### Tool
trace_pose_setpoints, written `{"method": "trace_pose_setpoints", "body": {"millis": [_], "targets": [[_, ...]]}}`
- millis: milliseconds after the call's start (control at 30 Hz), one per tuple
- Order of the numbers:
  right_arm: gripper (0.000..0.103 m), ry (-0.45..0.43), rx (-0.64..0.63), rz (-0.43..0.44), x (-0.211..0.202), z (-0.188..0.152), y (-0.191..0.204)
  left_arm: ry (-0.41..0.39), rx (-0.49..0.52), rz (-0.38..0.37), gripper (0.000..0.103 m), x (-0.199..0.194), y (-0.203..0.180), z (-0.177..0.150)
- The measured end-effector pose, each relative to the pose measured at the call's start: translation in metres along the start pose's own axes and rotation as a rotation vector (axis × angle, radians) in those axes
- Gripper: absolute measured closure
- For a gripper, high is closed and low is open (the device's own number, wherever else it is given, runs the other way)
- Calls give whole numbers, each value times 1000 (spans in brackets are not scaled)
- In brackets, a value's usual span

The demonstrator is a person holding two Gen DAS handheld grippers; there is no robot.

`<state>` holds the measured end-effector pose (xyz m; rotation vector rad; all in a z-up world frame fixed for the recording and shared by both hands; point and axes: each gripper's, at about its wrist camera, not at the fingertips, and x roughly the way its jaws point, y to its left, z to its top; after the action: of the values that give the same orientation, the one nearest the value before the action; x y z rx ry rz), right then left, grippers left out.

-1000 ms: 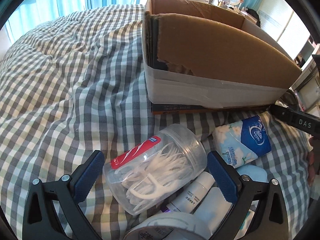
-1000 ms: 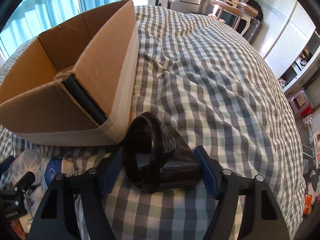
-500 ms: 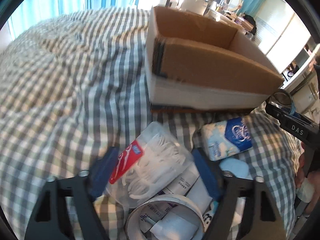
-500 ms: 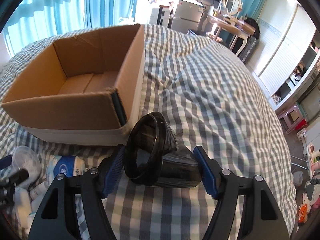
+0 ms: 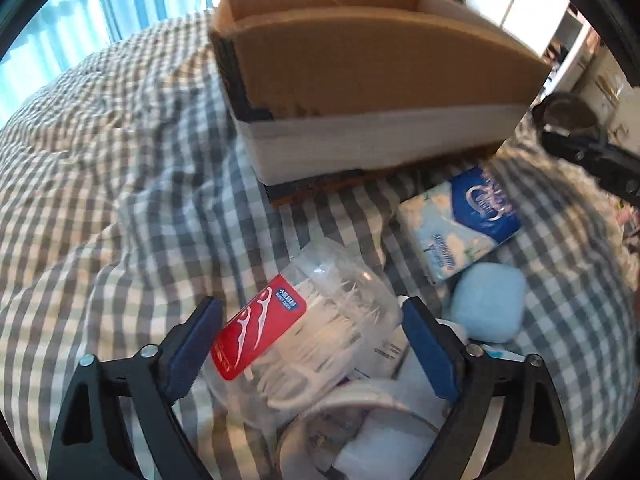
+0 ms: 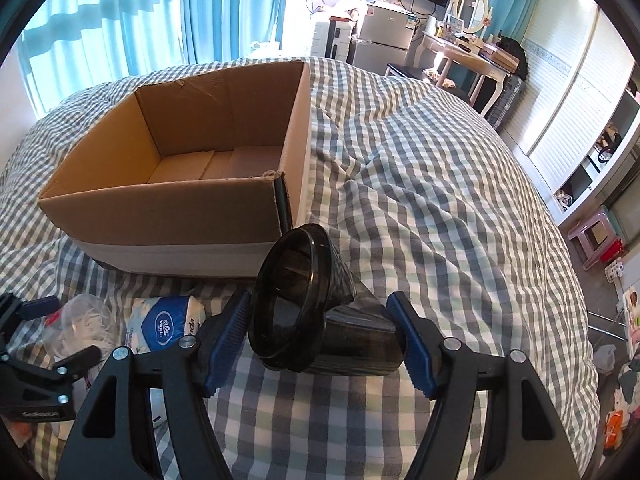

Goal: Organize objects
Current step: 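Grasp the clear toothpick jar with left tool while right tool grasps black cup, then carry jar and black cup into the box and open both tools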

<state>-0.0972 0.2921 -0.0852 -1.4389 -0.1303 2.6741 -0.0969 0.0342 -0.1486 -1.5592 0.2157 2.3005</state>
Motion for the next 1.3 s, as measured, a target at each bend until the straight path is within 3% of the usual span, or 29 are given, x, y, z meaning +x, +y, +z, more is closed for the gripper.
{"method": "trace_pose_setpoints", "body": {"millis": [133, 233, 367, 567, 900, 967, 1300], "targets": [[33, 0, -1, 11, 2, -1, 3, 45, -1, -21, 2, 20, 5, 7], [33, -1, -6, 17, 3, -1, 5, 44, -5, -34, 7, 20, 8, 11], [33, -22, -8, 32, -3, -1, 7, -1, 28, 7, 20, 5, 2, 14], [33, -69, -3, 57, -29, 0, 12, -67, 19, 46, 28, -23, -1, 20], [33, -136, -28, 89, -79, 0, 27, -173, 1, 85, 33, -80, -12, 26], [33, -148, -30, 92, -86, -2, 30, -199, 2, 83, 34, -94, -17, 19], [34, -216, -26, 118, -133, 6, 33, -327, -10, 62, 35, -159, -17, 42]]}}
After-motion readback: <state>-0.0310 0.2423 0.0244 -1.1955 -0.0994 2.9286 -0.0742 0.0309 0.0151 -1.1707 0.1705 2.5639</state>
